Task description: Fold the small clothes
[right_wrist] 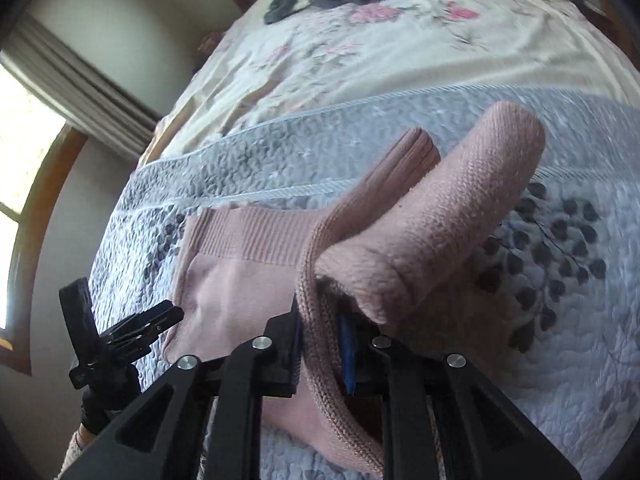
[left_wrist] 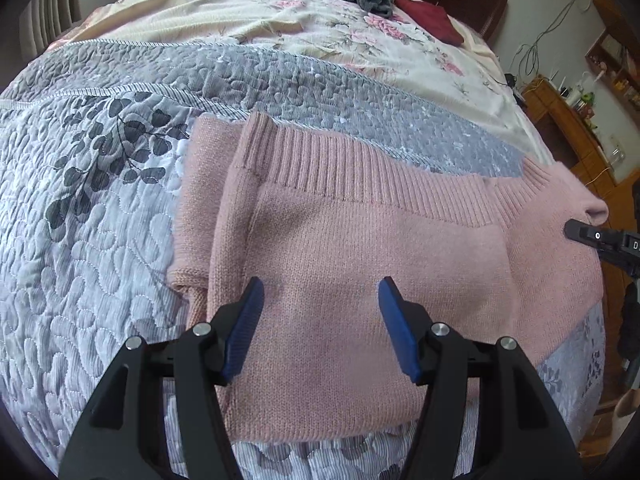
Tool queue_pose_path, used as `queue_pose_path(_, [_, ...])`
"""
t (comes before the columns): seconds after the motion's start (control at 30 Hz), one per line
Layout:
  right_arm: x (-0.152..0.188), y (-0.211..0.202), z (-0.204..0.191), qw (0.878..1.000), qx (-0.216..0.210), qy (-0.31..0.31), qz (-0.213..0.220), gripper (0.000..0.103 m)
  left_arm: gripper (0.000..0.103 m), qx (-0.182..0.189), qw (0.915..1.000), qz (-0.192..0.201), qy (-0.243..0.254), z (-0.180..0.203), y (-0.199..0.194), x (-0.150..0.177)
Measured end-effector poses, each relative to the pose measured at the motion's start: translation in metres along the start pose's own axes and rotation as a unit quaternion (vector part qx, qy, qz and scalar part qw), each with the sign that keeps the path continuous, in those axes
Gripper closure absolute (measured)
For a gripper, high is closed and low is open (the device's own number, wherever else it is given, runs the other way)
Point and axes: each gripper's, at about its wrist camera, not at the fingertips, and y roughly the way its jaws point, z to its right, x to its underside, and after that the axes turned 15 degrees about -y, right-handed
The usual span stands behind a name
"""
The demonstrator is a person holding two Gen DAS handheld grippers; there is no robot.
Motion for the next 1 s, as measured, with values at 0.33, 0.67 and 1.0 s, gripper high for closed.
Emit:
queue_pose_path(0.33, [-0.014, 0.077, -0.110, 0.991, -0.001, -0.117, -0.070, 0.087, 0.044, 0.011, 0.9993, 0.009, -0.034, -0.032, -0.020, -0.009])
queue_pose_path(0.67, [0.011, 0.112, -0.105, 0.988, -0.039, -0.099, -0.109, 0.072, 0.044, 0.065, 0.9951, -0.013, -0.074, -0.034, -0.019, -0.013])
queue_pose_path(1.0, [0.031, 0.027, -0.064, 0.994, -0.085, -0.061, -0.042, 0.068, 0.040, 0.151, 0.9759, -0.099, -0.122, 0.002, 0.025, -0.002])
